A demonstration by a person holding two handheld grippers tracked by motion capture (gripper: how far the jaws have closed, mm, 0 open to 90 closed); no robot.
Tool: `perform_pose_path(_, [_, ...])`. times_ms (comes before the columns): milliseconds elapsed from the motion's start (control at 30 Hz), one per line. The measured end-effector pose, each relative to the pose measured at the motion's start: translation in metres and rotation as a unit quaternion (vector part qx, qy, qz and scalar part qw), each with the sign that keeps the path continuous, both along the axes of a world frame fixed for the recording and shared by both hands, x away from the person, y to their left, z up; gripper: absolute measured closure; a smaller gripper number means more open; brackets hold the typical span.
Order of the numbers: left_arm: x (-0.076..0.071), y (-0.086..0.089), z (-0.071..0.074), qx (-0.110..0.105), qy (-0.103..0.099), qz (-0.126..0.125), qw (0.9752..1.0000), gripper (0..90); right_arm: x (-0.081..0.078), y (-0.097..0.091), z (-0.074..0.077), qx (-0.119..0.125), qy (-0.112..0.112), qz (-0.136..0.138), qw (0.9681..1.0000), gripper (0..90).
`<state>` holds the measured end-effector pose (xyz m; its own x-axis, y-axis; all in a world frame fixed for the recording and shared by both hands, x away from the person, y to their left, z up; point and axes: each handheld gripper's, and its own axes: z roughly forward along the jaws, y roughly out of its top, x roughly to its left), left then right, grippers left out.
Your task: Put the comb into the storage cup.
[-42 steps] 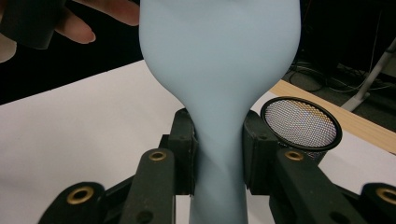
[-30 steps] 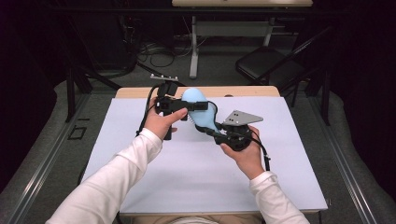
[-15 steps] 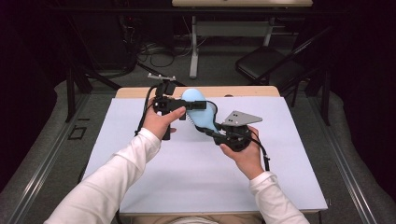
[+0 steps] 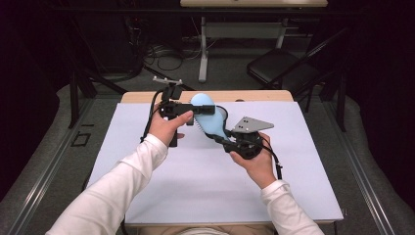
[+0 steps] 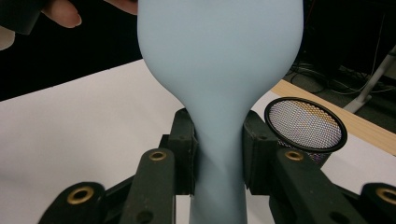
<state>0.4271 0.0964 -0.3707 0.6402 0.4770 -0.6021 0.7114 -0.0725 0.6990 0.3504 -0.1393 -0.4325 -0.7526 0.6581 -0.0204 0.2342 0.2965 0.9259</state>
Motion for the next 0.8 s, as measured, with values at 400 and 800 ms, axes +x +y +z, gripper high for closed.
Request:
perform_pose_path(400, [0.0012,0.0014,-0.0016,-0.014,0.009,0.006,0.9998,43.2,0.0001,0.0008,-0.001,-0.002,-0.001,-0.001,1.0,69.8])
perform_pose_path(800, [0.0036,0.0039,-0.0068,-0.029,0.027,0.017,0.9991,45.9,0.0012,0.0023,-0.0039,-0.004,0.001,-0.003,1.0,69.8])
